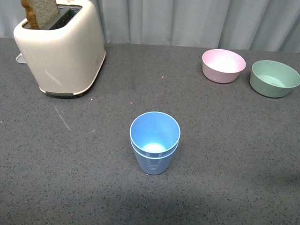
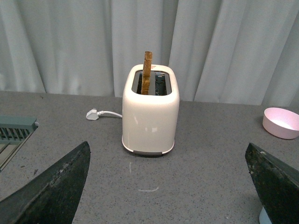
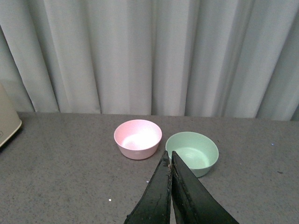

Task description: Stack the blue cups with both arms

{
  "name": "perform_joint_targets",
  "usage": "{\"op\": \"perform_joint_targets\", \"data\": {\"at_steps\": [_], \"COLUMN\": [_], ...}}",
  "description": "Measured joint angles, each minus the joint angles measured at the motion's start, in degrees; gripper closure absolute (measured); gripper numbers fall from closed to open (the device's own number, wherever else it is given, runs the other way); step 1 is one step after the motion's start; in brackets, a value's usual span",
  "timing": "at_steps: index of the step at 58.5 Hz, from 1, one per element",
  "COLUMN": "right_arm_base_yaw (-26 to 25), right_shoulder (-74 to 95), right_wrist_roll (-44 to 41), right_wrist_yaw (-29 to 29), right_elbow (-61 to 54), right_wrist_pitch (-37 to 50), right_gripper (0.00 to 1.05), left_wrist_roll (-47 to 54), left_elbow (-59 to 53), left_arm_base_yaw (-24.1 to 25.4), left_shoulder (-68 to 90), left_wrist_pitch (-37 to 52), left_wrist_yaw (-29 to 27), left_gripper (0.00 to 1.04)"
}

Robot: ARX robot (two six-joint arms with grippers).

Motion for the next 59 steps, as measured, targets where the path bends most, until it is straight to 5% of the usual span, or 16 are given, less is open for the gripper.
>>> {"op": "perform_joint_targets", "data": {"at_steps": [22,59], "right_arm_base_yaw": [-8.4,-8.5], "right_shoulder": [-20.0,-39.8], "right_wrist_roll": [0.0,0.0], "right_wrist_yaw": [-8.1,-8.5], "right_elbow": [-3.4,-3.8], "right_wrist_pitch": [-16.2,-34.5], "right_gripper": [1.04,1.04], "left_wrist_roll": [0.0,0.0], "left_elbow": [0.0,0.0], "left_arm_base_yaw": [0.0,0.0], "left_shoulder": [0.0,0.0], "left_wrist_pitch": [0.0,0.0], "left_wrist_yaw": [0.0,0.0], "left_gripper": [0.07,0.07]}}
